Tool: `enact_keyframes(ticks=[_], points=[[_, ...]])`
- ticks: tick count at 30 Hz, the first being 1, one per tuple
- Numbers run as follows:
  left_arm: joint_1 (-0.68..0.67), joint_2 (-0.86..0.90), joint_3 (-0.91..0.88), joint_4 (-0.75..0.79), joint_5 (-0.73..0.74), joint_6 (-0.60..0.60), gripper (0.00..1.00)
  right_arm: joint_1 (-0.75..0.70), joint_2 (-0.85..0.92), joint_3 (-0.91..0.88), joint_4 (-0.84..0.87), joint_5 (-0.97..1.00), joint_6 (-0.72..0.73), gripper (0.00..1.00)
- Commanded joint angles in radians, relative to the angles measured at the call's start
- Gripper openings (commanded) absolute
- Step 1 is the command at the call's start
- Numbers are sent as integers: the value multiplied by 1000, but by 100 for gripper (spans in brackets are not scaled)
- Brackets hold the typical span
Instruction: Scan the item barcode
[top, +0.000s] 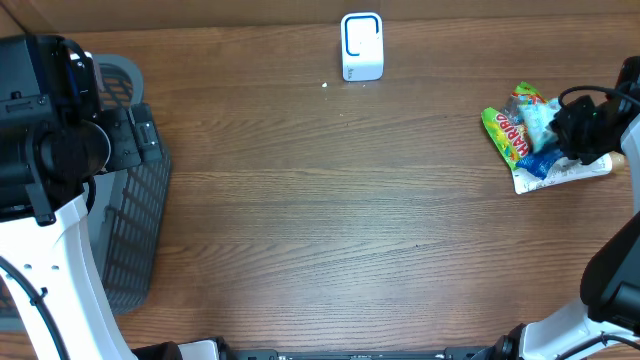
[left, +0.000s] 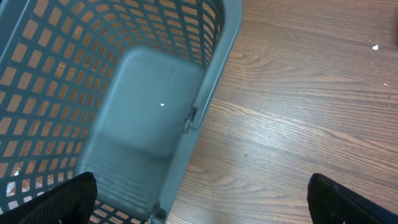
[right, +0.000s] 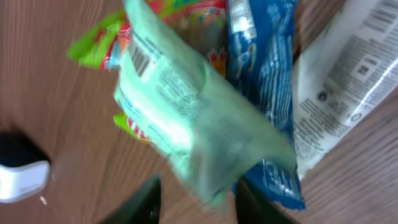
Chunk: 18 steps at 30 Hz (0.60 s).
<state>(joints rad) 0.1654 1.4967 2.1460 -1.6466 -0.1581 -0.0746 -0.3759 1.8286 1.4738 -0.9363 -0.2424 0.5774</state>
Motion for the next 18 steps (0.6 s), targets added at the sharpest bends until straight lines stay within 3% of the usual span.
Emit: enact_keyframes(ticks=[1,3,5,11,18], points=[[4,2,14,1,-6,11,100,1,-82,22,-11,-29,-43,60],[4,2,14,1,-6,11,100,1,-112,42,-42,-31,-59,72],[4,2,14,1,-6,11,100,1,-146,69,-86,-39,-78,77],[5,2,14,1,-6,11,100,27,-262,115,-215,-198,-158,79],[4,2,14,1,-6,11,100,201,-361,115,-361,-204,-190,77]])
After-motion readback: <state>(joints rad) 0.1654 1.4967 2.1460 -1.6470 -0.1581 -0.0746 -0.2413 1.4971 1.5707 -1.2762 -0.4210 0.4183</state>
